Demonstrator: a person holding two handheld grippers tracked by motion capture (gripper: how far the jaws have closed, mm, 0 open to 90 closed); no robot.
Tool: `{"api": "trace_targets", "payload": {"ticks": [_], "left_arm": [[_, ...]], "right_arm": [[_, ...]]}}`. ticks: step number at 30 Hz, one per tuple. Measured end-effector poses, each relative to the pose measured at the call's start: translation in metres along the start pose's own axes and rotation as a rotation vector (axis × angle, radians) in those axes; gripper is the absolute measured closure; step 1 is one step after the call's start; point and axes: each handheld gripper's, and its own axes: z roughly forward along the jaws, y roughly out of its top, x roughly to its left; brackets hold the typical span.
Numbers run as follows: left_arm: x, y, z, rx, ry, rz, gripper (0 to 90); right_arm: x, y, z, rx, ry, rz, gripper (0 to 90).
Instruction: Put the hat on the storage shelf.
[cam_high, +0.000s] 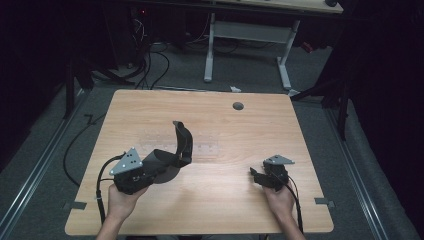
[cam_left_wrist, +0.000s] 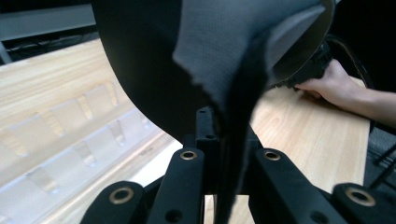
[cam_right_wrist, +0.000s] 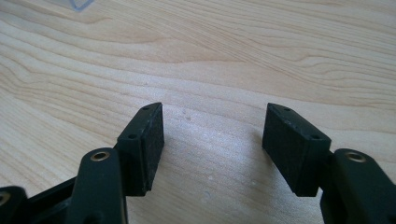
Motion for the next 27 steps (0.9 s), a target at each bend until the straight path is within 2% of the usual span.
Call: {"api": "trace_targets", "payload": {"ticks": [7,17,27], "left_arm": [[0.005,0.018,-0.005,-0.050,0.011,-0.003,86.0],[0.018,0.037,-0.008,-0.098,0.037,-0.033,86.0],[0.029,0.054,-0.010,-0.144,0.066,-0.022,85.8]], "right_arm": [[0.000,0.000,0.000,0.001,0.000,0.002,38.8],[0.000,0.000,0.000,0.001,0.000,0.003,38.7],[0.000,0.000,0.000,0.000,0.000,0.003,38.5]]}}
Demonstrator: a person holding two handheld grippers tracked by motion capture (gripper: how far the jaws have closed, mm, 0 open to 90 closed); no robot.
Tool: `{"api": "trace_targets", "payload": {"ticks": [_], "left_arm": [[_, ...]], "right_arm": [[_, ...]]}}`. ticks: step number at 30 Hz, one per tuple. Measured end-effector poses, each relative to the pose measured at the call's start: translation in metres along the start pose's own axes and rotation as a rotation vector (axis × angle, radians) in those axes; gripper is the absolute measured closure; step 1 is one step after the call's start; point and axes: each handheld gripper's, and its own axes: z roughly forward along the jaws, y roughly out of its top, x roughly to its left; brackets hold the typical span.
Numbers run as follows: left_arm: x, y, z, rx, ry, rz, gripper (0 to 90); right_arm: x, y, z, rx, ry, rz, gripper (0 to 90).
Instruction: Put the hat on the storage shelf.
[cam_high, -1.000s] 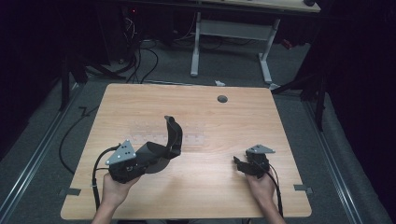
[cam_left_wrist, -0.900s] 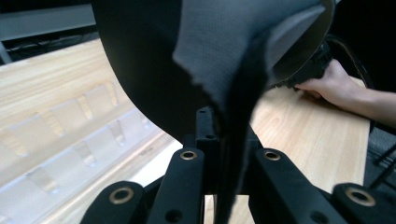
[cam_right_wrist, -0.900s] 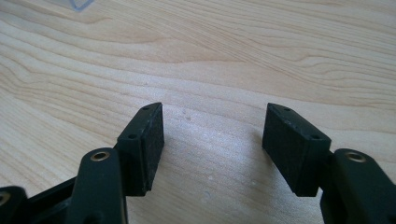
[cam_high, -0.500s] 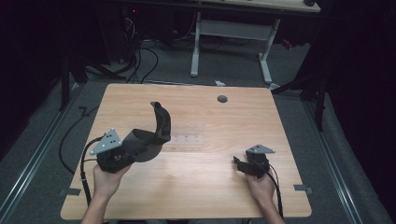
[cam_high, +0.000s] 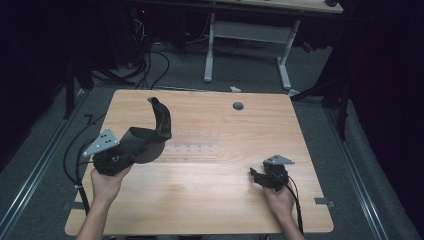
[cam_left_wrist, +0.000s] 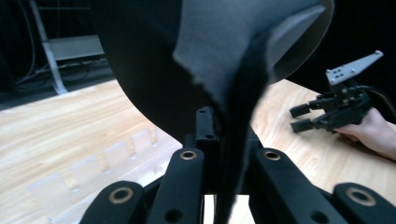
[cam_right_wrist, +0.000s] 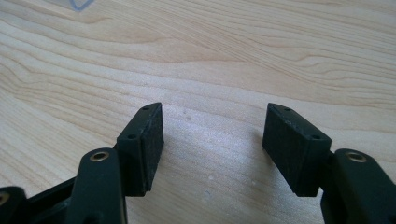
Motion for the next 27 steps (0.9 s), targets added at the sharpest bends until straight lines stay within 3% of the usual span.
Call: {"api": "trace_targets", "payload": {"ticks": [8,11,14,18,27], "left_arm": [[0.009,0.011,0.006,-0.033,0.013,0.031,85.9],[0.017,0.012,0.008,-0.047,0.050,0.080,85.9],[0.027,0.015,0.011,-0.071,0.065,0.049,86.0],[0.036,0.015,0.017,-0.057,0.096,0.063,86.0],[0.050,0.020,0.021,-0.096,0.142,0.054,86.0]], "right_arm": [[0.000,0.000,0.000,0.001,-0.001,0.001,38.4],[0.000,0.000,0.000,0.000,-0.001,0.003,38.4],[0.000,0.000,0.000,0.000,-0.001,0.003,38.4],[0.001,0.000,0.000,0.001,-0.003,0.004,38.4],[0.001,0.000,0.000,0.000,-0.004,0.006,38.4]]}}
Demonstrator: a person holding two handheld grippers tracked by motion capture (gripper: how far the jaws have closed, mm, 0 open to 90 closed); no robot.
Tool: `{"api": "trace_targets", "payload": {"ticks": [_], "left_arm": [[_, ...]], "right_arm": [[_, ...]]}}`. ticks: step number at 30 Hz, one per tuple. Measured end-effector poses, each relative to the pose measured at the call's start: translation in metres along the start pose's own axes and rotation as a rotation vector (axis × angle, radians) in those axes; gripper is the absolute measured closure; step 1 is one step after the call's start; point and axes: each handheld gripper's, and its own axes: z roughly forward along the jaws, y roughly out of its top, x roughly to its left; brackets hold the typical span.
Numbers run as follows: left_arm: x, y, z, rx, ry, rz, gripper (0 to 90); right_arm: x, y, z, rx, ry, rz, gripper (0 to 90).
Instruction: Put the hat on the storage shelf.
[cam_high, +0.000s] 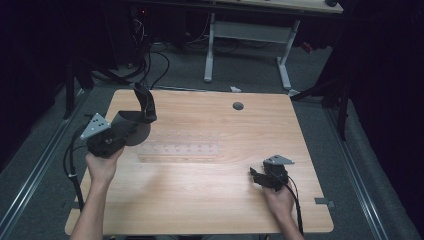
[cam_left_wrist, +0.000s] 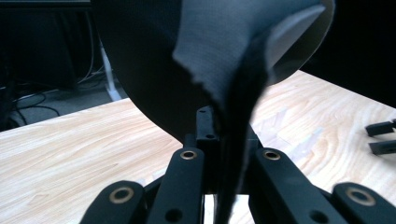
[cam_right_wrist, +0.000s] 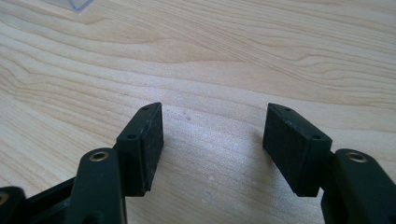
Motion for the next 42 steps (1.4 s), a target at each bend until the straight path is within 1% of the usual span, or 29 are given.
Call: {"api": "trace_targets", "payload": {"ticks": [3,7,9,13,16,20,22,25,30,32,33,38,42], "left_arm": [[0.003,-0.001,0.002,-0.004,0.007,0.002,86.0],[0.009,-0.004,0.004,-0.007,0.042,0.017,86.0],[0.014,-0.007,0.006,-0.005,0.054,0.008,86.0],[0.021,-0.014,0.011,0.025,0.086,0.030,85.9],[0.024,-0.016,0.014,0.017,0.103,0.050,86.0],[0.026,-0.018,0.017,0.005,0.117,0.047,85.9],[0.026,-0.021,0.019,0.006,0.124,0.063,85.9],[0.028,-0.025,0.022,0.020,0.138,0.073,85.8],[0.029,-0.029,0.025,0.024,0.141,0.062,85.8],[0.031,-0.031,0.027,0.033,0.151,0.070,85.8],[0.031,-0.032,0.028,0.035,0.154,0.065,85.8],[0.032,-0.037,0.030,0.034,0.170,0.065,85.7],[0.034,-0.038,0.032,0.024,0.178,0.045,85.5]], "right_arm": [[0.000,0.000,0.000,0.000,0.000,0.000,38.4],[0.000,0.000,0.000,0.000,0.000,0.000,38.3],[0.000,0.000,0.000,0.000,0.001,0.000,38.3],[0.000,0.000,0.000,0.000,0.001,0.000,38.2],[0.000,0.000,0.000,0.000,0.001,0.000,38.2],[0.000,0.000,0.000,0.001,0.002,-0.002,37.9],[0.000,0.000,0.000,0.001,0.003,-0.002,37.8],[0.000,0.000,0.000,0.001,0.003,-0.002,37.6],[0.000,0.000,0.000,0.000,0.004,-0.007,37.5],[0.000,0.000,0.000,0.000,0.005,-0.005,37.5],[0.000,0.000,0.000,0.000,0.007,-0.002,37.5],[0.000,0.000,0.000,0.000,0.005,-0.004,37.5],[0.000,0.000,0.000,0.001,0.004,-0.005,37.5]]}}
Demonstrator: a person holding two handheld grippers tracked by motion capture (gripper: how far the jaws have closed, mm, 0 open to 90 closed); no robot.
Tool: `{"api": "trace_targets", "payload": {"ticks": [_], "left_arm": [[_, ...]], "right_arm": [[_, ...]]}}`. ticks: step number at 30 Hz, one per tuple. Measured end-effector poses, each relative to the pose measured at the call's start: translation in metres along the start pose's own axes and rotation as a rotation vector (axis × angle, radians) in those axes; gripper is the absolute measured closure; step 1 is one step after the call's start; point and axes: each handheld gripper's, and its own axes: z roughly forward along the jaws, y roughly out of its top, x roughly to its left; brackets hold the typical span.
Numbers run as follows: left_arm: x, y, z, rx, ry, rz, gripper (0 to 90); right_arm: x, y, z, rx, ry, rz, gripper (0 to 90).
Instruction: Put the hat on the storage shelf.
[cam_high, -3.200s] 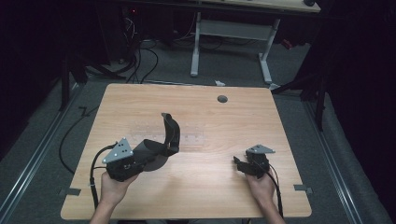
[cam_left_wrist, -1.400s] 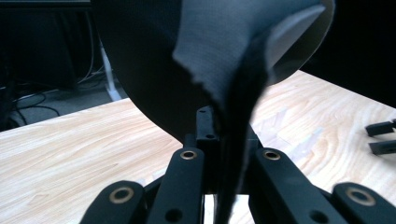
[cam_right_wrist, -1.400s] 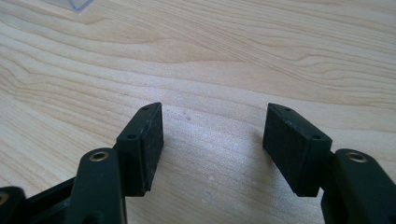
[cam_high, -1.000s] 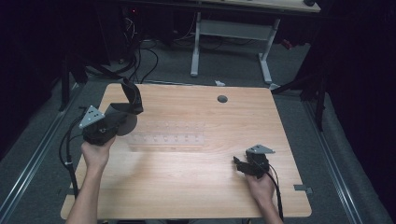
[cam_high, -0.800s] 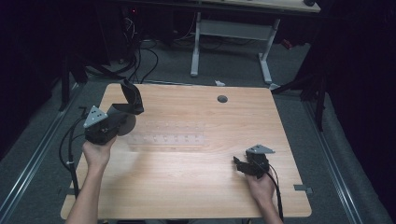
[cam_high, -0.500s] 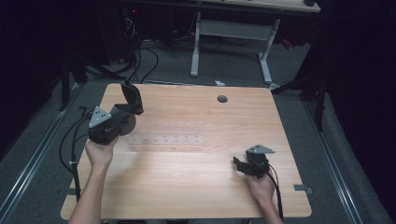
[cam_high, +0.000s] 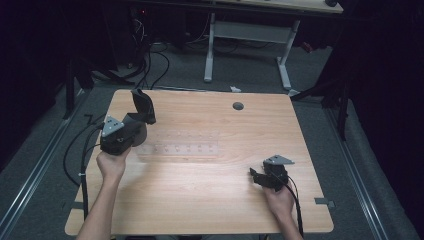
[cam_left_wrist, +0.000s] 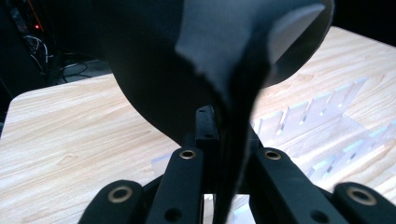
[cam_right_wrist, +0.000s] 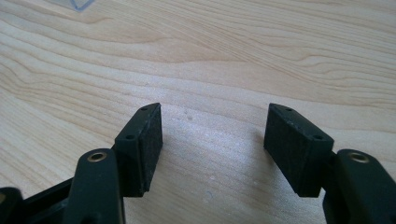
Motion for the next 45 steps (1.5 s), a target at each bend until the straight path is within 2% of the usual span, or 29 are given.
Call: {"api": "trace_targets", "payload": {"ticks": [11,17,26,34,38,42,45], "left_arm": [[-0.004,0.000,0.005,0.003,0.039,-0.016,85.5],[-0.006,-0.006,0.007,0.016,0.044,0.005,85.5],[-0.001,-0.017,0.005,0.033,0.052,0.005,85.1],[-0.001,-0.019,0.004,0.055,0.061,0.012,82.7],[0.000,-0.020,0.000,0.057,0.059,-0.016,80.1],[0.003,-0.019,-0.003,0.066,0.068,-0.020,79.4],[0.004,-0.016,-0.005,0.076,0.067,-0.054,73.0]], "right_arm": [[0.000,0.000,0.000,0.000,0.000,-0.001,37.5],[0.000,0.000,0.000,0.000,0.001,-0.001,37.4],[0.000,0.000,0.000,0.000,0.001,-0.003,37.4],[0.000,0.000,0.000,0.000,0.001,-0.003,37.4],[0.000,0.000,0.000,0.000,0.001,-0.003,37.4],[0.000,0.000,0.000,0.000,0.000,-0.003,37.4],[0.000,0.000,0.000,0.000,0.000,-0.003,37.4]]}}
